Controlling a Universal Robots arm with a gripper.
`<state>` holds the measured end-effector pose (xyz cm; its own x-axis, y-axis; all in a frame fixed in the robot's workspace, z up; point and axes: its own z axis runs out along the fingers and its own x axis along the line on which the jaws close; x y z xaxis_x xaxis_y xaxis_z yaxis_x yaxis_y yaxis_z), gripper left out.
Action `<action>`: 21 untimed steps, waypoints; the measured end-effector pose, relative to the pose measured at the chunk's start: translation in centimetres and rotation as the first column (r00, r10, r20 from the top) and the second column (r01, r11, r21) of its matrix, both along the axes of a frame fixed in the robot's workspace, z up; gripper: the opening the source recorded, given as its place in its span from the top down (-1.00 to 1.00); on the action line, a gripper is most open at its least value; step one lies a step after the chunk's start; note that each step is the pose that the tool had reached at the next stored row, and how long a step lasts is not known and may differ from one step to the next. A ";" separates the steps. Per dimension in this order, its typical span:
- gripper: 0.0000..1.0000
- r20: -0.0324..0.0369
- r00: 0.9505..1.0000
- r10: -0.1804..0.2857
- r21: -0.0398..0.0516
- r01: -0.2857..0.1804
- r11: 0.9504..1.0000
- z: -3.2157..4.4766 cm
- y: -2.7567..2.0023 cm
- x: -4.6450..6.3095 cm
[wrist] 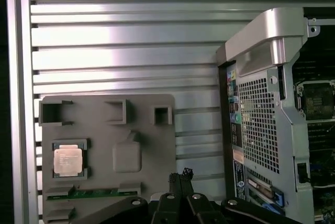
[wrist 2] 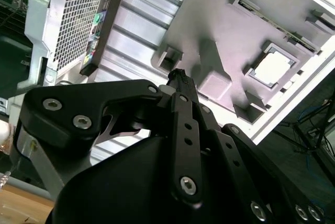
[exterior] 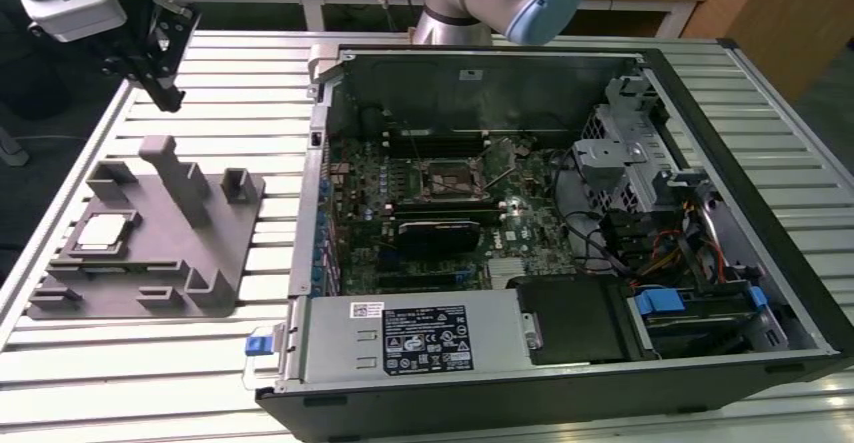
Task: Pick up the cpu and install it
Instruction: 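Reach for the cpu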
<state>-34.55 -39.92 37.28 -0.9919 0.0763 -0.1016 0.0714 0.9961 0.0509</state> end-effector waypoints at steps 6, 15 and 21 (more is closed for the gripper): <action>0.79 0.000 1.000 0.000 0.000 0.000 1.000 -0.26 -0.02 -1.2; 0.79 0.000 1.000 0.000 0.001 0.000 1.000 -0.64 -0.07 -2.8; 0.79 0.000 1.000 0.000 0.001 0.000 1.000 -1.04 -0.13 -4.0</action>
